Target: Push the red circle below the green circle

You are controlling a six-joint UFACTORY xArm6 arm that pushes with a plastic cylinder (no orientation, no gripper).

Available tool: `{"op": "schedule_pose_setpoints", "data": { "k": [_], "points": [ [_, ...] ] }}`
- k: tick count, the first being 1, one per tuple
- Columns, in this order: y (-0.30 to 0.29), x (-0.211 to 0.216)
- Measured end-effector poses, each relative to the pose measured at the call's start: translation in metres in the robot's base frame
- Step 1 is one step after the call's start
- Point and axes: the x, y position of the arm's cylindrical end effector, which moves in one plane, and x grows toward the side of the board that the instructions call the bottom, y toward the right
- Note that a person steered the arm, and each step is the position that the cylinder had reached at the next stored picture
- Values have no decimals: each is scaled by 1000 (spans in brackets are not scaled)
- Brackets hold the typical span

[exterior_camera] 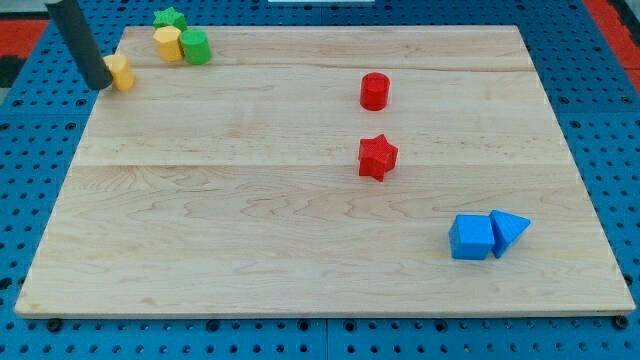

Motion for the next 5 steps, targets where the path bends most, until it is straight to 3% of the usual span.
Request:
{"op": "schedule_pose_setpoints", "data": {
  "k": [2,3,5],
  "points": [
    [33,-31],
    [65,-8],
    [239,28]
  ]
}}
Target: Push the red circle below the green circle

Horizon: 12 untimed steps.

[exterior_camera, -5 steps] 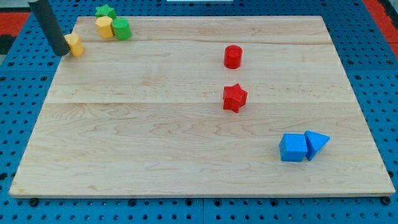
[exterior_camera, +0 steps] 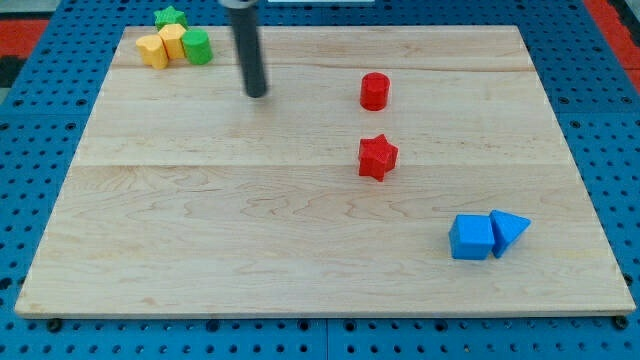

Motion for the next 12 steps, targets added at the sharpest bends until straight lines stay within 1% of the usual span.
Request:
{"op": "schedule_pose_setpoints", "data": {
  "k": [1,2,3,5,6,7,12],
  "points": [
    [80,24],
    [172,22],
    [210,1],
    [214,-20],
    [190,-21],
    [153,-21],
    [147,-6]
  ]
}}
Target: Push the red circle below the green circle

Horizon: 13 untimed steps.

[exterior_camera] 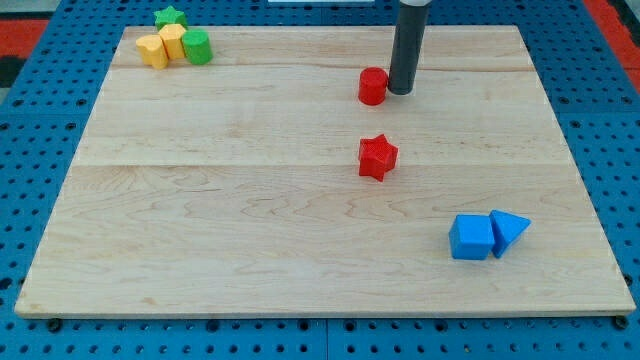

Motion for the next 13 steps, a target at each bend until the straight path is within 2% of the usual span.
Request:
{"op": "schedule_pose_setpoints", "data": {
  "k": [2,6,8,10,12,13],
  "points": [
    [4,24],
    [33,8],
    [-51,1],
    [-83,-59],
    [-206,-66],
    [-232,-64]
  ]
}}
